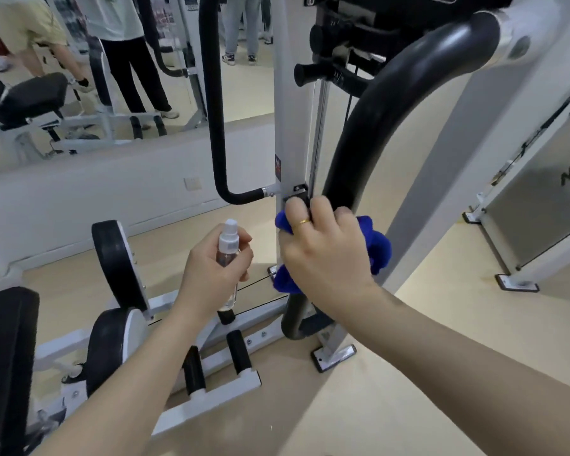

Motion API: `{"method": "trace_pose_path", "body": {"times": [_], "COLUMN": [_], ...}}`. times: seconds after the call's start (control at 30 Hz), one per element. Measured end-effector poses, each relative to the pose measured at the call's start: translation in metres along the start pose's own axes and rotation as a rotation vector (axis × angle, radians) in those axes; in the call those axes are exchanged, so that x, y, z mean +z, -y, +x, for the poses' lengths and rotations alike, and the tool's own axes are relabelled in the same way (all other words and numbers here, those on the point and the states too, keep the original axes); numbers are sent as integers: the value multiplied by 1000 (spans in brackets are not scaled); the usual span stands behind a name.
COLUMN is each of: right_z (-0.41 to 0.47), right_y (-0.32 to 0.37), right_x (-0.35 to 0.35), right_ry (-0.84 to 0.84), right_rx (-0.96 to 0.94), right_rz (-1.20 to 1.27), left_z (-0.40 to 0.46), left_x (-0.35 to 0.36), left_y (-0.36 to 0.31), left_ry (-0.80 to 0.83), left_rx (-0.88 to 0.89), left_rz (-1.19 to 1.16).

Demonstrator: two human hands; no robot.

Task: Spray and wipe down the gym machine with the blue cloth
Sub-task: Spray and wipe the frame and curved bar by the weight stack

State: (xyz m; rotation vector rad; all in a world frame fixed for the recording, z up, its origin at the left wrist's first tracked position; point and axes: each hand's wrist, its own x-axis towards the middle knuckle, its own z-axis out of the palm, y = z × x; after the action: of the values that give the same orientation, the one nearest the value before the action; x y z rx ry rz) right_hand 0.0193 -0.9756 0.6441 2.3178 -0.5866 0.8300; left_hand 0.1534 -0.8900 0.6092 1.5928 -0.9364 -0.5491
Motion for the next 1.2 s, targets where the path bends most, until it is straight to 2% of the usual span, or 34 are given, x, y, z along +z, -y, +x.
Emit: {"method": "trace_pose_path", "body": {"times": [0.07,0.17,0.23,0.33,0.4,0.47,0.63,0.7,0.77,0.87,0.93,1.07,1.1,1.13,1.2], "right_z": [-27,-54,-49,-7,2,-16,-67,-56,-36,-31,-48,-105,-110,-107,-82], "right_y": [18,30,28,6,-3,8,44,38,27,21,32,59,64,65,56], "right_x": [16,23,17,-7,-9,1,20,12,2,2,10,35,36,34,24], "right_ry": [131,345,258,-12,-68,2,345,277,92,-71,16,491,563,564,425], "right_rx": [-105,-236,-180,104,212,200,171,235,360,581,620,281,248,255,344], "right_rz": [-71,-45,-26,-78,-165,-183,30,17,-8,203,238,137,139,151,140], "left_z": [1,2,1,0,-1,-3,-7,-11,-13,-16,-18,-20,-21,-22,-21], "left_x": [-9,-18,-21,-19,-15,-12,-12,-12,-10,-6,-6,-9,-9,-10,-9], "left_y": [6,13,19,27,31,34,41,44,46,46,45,47,48,49,51], "left_ry": [23,58,95,142,164,189,231,230,235,228,213,184,176,169,157], "left_rx": [-30,-44,-46,-61,-71,-76,-87,-100,-113,-123,-133,-125,-128,-134,-149], "left_rz": [-2,21,42,41,40,48,71,88,83,52,40,31,28,24,26]}}
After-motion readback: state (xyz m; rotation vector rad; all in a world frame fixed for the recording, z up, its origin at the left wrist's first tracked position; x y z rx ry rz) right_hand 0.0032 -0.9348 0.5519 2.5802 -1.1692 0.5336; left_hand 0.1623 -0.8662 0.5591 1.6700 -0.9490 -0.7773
